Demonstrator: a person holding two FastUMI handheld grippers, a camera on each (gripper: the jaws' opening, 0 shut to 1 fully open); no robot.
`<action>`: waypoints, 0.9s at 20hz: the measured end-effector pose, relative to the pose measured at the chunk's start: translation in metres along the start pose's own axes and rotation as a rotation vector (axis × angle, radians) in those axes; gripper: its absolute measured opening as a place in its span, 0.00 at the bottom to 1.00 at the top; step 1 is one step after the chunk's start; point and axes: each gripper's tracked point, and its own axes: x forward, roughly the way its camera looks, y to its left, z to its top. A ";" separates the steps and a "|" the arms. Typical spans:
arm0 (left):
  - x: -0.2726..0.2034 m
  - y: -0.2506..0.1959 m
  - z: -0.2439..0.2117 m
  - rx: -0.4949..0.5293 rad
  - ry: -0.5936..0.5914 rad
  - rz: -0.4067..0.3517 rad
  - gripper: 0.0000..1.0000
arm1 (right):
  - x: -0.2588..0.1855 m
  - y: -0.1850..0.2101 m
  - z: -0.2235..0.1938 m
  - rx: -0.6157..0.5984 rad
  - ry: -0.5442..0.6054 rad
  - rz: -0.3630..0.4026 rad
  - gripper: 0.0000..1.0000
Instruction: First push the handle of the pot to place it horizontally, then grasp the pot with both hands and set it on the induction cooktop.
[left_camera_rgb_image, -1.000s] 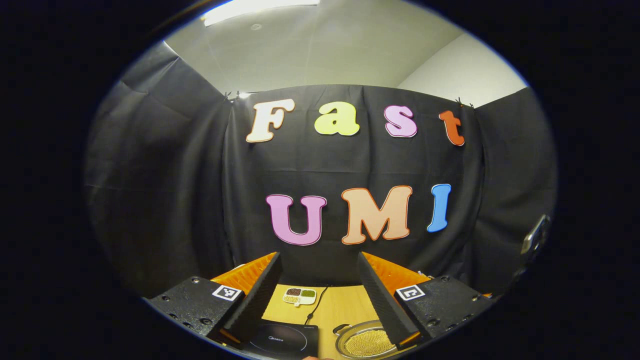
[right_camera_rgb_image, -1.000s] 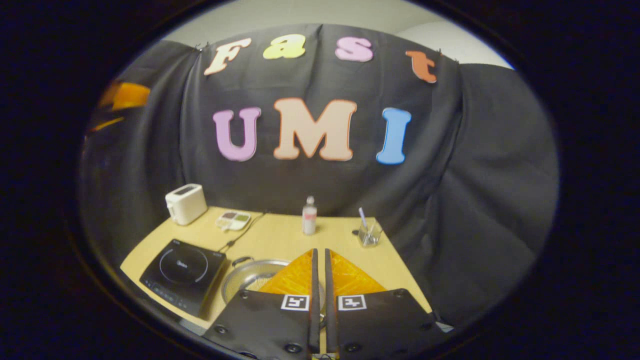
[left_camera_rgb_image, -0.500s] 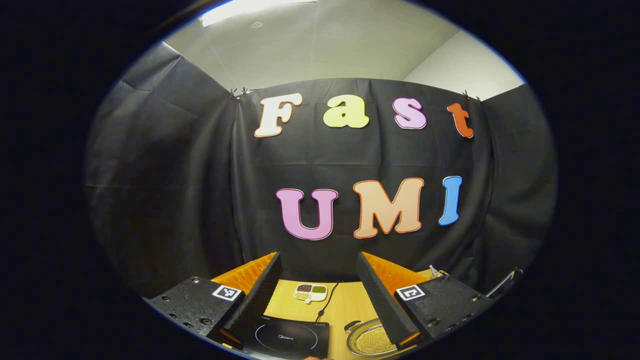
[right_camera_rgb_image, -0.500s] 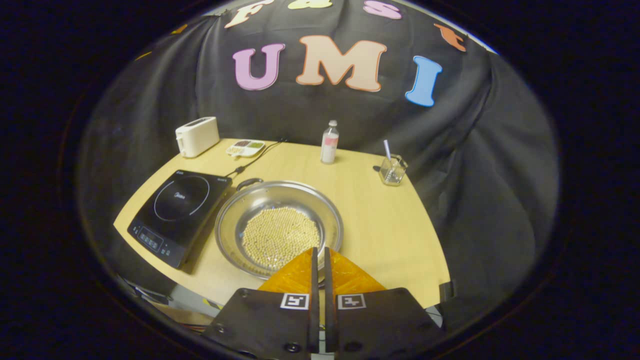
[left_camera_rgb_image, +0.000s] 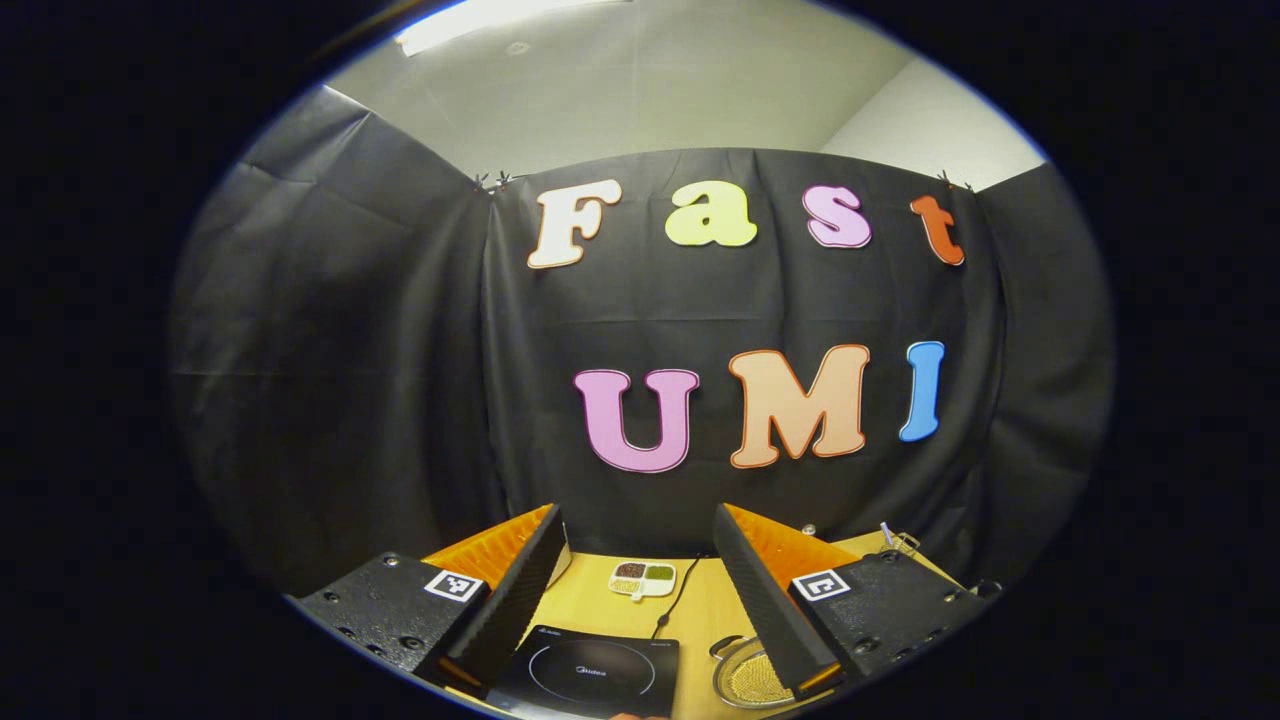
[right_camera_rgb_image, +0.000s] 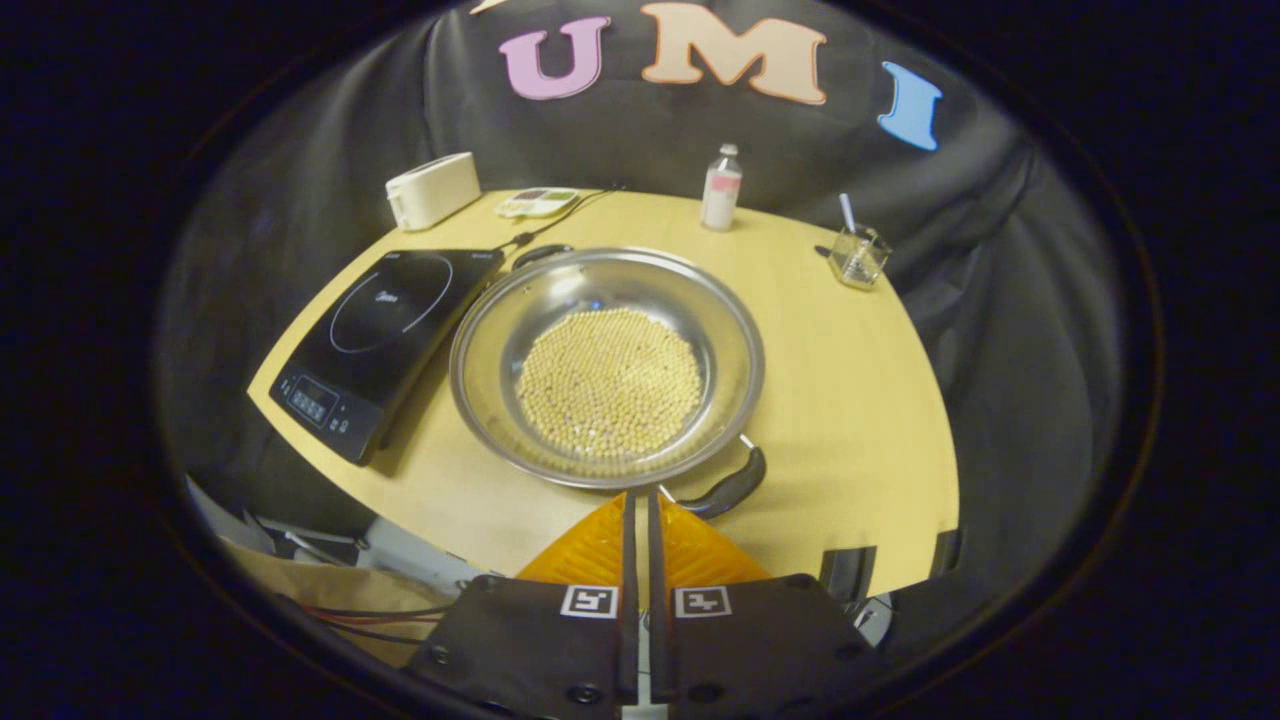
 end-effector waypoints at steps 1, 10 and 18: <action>-0.001 0.003 -0.001 0.000 0.001 0.009 0.94 | 0.004 0.002 -0.002 -0.011 0.017 0.011 0.06; -0.010 0.041 -0.009 0.012 0.022 0.114 0.96 | 0.049 -0.007 -0.011 -0.138 0.144 0.055 0.06; -0.017 0.072 -0.012 0.020 0.036 0.216 0.96 | 0.068 -0.043 0.006 -0.207 0.180 0.027 0.04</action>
